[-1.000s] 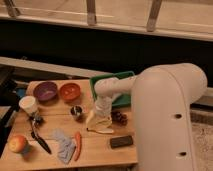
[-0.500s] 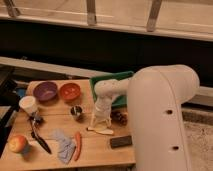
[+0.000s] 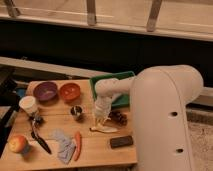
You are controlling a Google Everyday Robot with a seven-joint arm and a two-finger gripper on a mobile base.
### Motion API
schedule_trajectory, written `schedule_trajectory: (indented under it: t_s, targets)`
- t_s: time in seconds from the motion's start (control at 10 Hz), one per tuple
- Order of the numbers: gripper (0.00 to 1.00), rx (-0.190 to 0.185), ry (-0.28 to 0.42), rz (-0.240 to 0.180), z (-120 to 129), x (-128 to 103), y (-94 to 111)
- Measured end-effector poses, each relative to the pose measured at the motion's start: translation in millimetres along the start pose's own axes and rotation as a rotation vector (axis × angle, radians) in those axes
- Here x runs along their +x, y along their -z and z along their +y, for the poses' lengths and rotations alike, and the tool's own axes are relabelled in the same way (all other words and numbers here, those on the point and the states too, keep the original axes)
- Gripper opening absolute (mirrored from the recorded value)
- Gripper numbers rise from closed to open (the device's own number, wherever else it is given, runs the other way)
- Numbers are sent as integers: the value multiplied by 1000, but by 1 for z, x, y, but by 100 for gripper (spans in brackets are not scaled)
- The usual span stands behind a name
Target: Place banana in metal cup
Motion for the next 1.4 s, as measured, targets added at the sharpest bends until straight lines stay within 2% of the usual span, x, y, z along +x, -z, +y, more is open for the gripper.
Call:
schedule_trajectory:
  t_s: [0.1, 0.4, 0.5, 0.7, 0.9, 1.0, 1.4]
  targets:
    - [0, -8, 4, -19, 1, 0, 9]
    - [0, -51, 27, -111, 10, -1, 58]
    - [0, -71, 40, -155, 16, -2, 85]
    - [0, -100, 86, -230, 39, -11, 127]
    - [0, -139, 142, -295, 77, -28, 159]
    - [0, -147, 154, -301, 85, -29, 162]
    - [0, -144, 158, -296, 84, -29, 161]
